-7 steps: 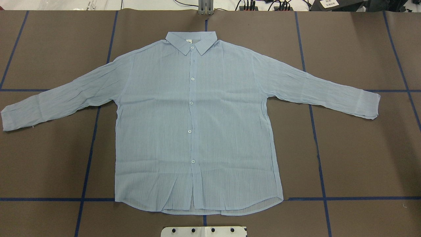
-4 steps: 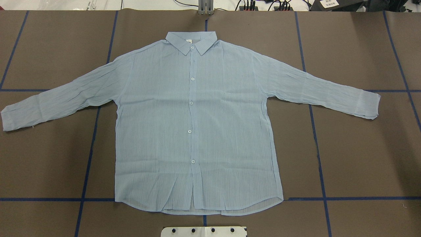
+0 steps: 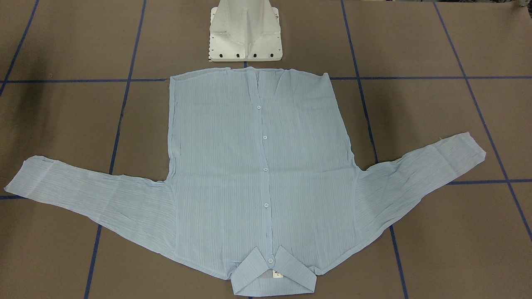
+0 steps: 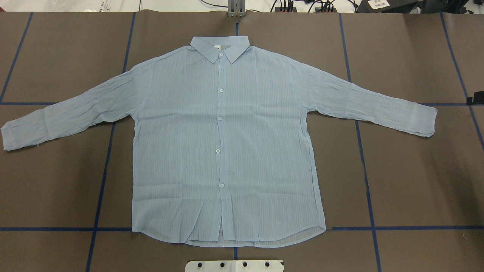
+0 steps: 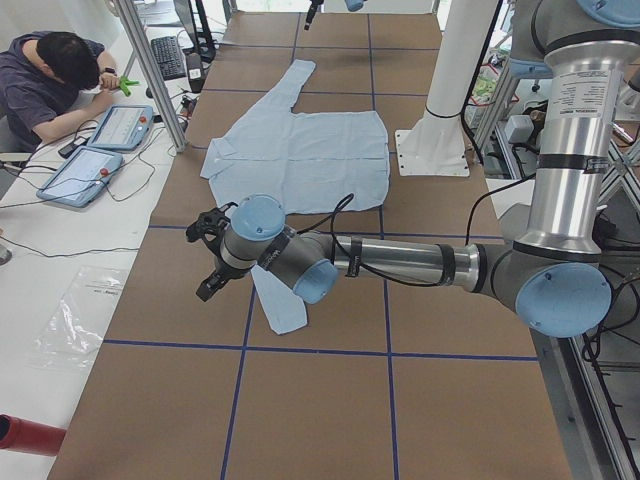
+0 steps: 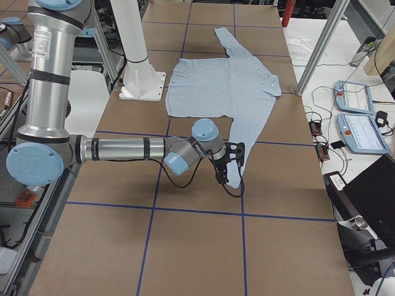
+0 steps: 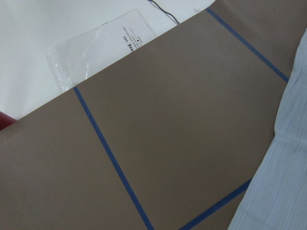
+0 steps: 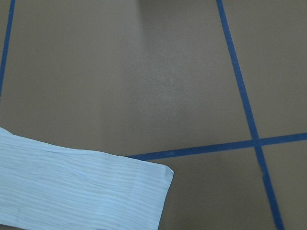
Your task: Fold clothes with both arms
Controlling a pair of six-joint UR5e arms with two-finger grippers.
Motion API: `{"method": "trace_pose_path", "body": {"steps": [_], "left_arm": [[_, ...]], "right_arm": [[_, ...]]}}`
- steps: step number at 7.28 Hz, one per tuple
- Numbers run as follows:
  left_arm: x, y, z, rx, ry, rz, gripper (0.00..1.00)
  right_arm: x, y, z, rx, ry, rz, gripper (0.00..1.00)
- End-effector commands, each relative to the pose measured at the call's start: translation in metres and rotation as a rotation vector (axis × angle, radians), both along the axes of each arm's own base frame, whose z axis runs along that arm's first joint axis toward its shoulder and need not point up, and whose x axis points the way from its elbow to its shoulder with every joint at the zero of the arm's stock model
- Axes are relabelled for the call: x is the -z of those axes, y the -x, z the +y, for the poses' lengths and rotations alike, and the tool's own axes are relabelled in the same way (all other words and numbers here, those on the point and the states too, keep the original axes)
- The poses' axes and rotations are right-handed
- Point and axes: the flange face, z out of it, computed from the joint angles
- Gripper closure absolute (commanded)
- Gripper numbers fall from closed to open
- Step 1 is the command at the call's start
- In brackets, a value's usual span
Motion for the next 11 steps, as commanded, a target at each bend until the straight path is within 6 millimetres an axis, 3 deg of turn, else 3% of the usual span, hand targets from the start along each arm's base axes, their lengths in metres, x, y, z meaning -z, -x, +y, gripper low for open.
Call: {"method": "trace_pose_path", "body": {"steps": [1, 3, 7, 11], "left_arm": [[0.000, 0.000, 0.001, -0.001, -0.004, -0.001, 0.00], [0.001, 0.000, 0.001, -0.002, -0.008, -0.001, 0.00], [0.002, 0.001, 0.001, -0.001, -0.008, 0.000, 0.00], [0.000, 0.001, 0.004, -0.001, -0.005, 0.000, 0.00]], "right_arm": [[-0.034, 0.063, 0.012, -0.110, 0.056, -0.034, 0.13], [-0.047, 0.095, 0.021, -0.106, 0.043, 0.012, 0.15], [-0.044, 0.116, 0.012, -0.094, 0.025, 0.020, 0.27], [-0.055, 0.121, 0.009, -0.107, 0.016, 0.057, 0.31]]}}
